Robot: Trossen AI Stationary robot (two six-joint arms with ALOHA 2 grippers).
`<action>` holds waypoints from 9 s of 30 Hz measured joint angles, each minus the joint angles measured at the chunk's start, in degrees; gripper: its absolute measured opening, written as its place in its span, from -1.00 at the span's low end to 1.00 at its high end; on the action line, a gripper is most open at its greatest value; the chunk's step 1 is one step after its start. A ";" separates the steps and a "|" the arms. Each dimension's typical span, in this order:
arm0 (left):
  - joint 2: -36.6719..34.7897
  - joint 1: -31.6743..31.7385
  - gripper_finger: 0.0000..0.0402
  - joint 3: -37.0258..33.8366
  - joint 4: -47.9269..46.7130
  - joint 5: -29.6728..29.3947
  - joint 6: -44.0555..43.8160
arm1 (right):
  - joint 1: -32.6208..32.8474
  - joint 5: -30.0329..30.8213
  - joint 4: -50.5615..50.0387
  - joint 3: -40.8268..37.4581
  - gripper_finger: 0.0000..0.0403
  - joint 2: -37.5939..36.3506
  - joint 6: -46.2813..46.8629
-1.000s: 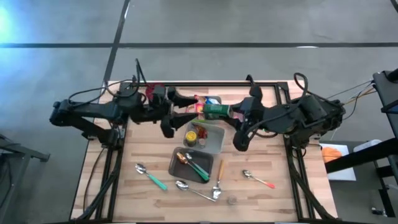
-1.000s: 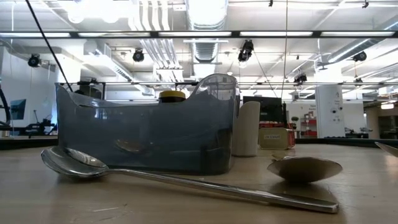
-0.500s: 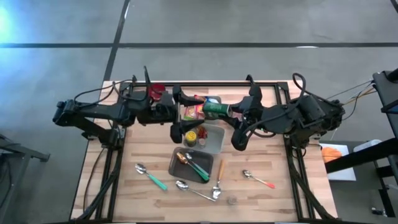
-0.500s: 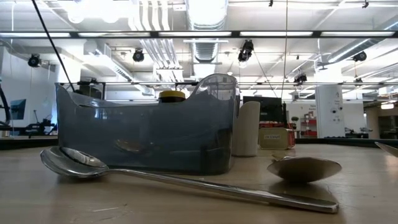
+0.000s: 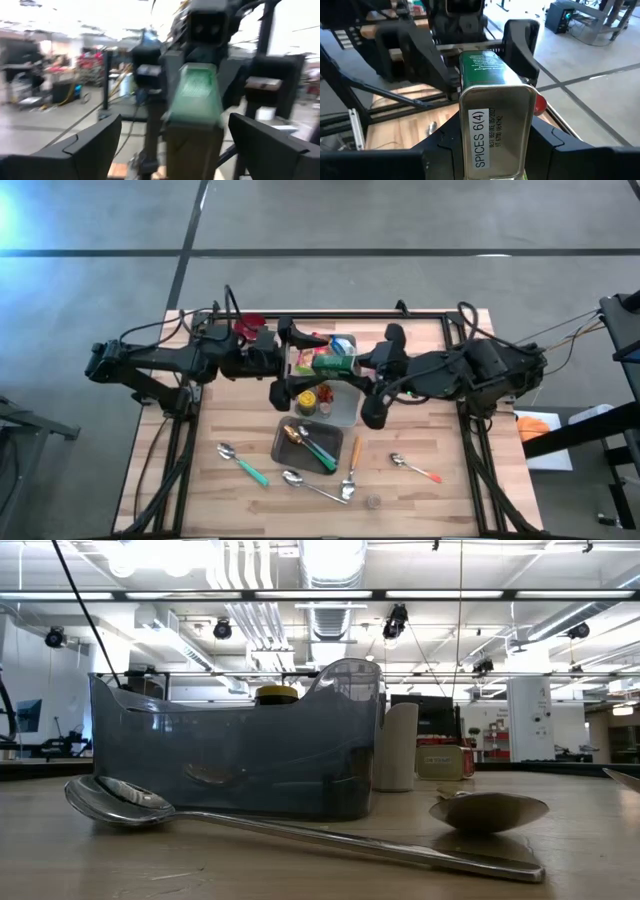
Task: Pick & Place Food Item
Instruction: Put the black seasoning can into the bottom gray bin, then put the light green spoon into the black bin
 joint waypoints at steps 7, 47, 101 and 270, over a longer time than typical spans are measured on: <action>0.00 -0.03 0.67 0.00 1.48 7.71 0.00 | 0.02 -1.52 5.88 0.04 -0.36 0.23 -4.45; 0.04 0.08 -0.45 0.54 2.72 12.80 -5.96 | -0.04 -6.94 5.68 -0.37 0.68 0.63 -9.54; 45.55 12.08 -0.45 45.20 -76.22 9.28 -15.18 | 10.14 1.08 -31.49 -3.08 0.98 -6.48 26.96; 5.18 -32.23 -0.50 -38.67 -38.02 3.85 -11.79 | 13.31 3.69 -26.54 -7.98 0.98 -6.92 23.45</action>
